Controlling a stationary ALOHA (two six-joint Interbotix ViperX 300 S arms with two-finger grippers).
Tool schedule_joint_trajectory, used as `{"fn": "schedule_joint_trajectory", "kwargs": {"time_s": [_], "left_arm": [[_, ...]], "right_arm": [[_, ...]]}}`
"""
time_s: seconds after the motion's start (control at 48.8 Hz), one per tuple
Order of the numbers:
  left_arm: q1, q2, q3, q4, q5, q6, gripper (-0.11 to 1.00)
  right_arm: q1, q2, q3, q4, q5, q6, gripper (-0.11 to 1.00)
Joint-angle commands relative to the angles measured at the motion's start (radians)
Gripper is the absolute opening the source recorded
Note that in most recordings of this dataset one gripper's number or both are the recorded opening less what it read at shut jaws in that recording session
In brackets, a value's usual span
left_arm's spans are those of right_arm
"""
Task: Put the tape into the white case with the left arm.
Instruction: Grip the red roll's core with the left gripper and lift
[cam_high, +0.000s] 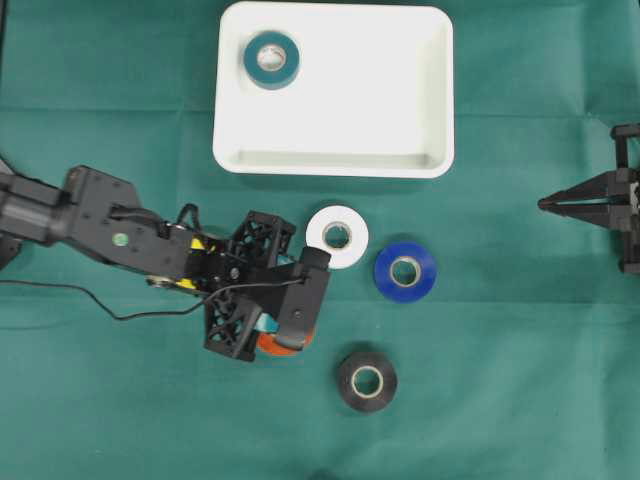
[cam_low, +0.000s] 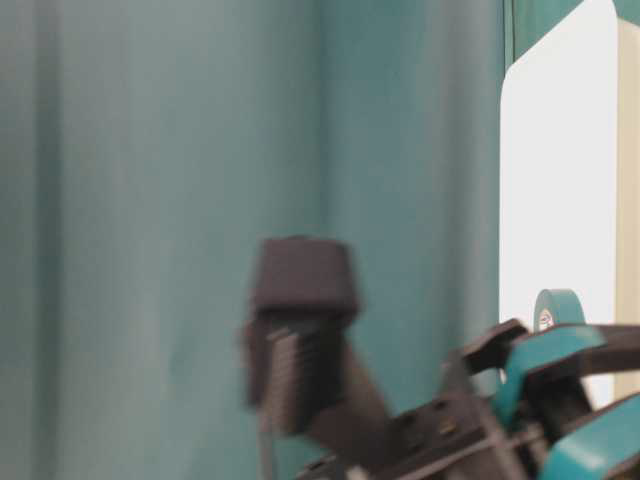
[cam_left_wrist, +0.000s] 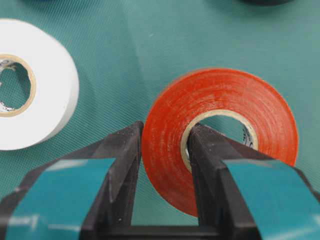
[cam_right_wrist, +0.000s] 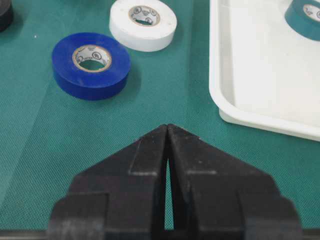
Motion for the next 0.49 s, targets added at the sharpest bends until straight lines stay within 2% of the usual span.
{"fn": "schedule_joint_trajectory", "kwargs": {"time_s": [0.0, 0.246, 0.471], "left_arm": [[-0.008, -0.064, -0.02, 0.0, 0.021, -0.002, 0.26], [0.006, -0.095, -0.009, 0.003, 0.061, 0.009, 0.26], [0.104, -0.098, 0.005, 0.003, 0.064, 0.011, 0.26]], "right_arm": [[0.0, 0.005, -0.009, 0.0, -0.011, 0.0, -0.09], [0.0, 0.005, -0.009, 0.0, -0.011, 0.0, -0.09], [0.0, 0.005, -0.009, 0.0, -0.011, 0.0, -0.09]]}}
